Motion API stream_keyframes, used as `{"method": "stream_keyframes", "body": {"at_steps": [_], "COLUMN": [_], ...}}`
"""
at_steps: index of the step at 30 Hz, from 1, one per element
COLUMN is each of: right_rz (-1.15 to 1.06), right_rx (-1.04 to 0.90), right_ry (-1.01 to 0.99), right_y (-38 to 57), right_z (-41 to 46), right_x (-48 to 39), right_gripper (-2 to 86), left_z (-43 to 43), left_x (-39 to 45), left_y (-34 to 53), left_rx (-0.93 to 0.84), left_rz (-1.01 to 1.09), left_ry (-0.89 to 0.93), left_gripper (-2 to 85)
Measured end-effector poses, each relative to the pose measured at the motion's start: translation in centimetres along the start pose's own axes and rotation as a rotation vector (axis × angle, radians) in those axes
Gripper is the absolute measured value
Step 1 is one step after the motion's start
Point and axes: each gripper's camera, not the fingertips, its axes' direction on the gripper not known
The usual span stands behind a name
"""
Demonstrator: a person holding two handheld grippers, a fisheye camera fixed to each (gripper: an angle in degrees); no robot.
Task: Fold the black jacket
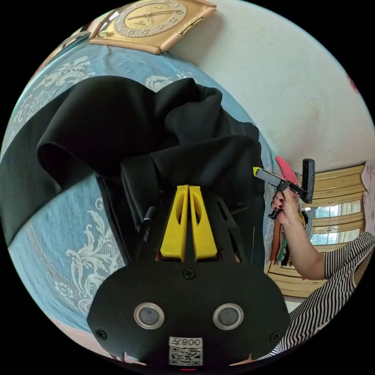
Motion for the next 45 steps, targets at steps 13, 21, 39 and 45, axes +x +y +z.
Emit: {"method": "stream_keyframes", "body": {"at_steps": [13, 21, 39, 45], "right_rz": [-0.332, -0.353, -0.288, -0.178], "right_rx": [-0.131, -0.235, -0.011, -0.012], "right_ry": [-0.196, -0.178, -0.678, -0.697], "right_y": [-12.5, -16.0, -23.0, -21.7], "right_z": [10.3, 17.4, 14.9, 16.8], "right_x": [-19.2, -21.3, -16.8, -10.5], "right_gripper": [0.1, 0.2, 9.5, 11.6], "left_z": [-16.8, -20.8, -24.0, -21.4], "left_x": [-20.0, -28.8, -10.2, -0.5], "left_y": [20.9, 26.3, 18.6, 15.4], "left_rx": [0.646, 0.783, 0.575, 0.424], "left_rz": [-0.719, -0.939, -0.139, 0.062], "left_ry": [0.082, 0.13, 0.16, 0.009], "left_gripper": [7.0, 9.1, 6.3, 6.3]}}
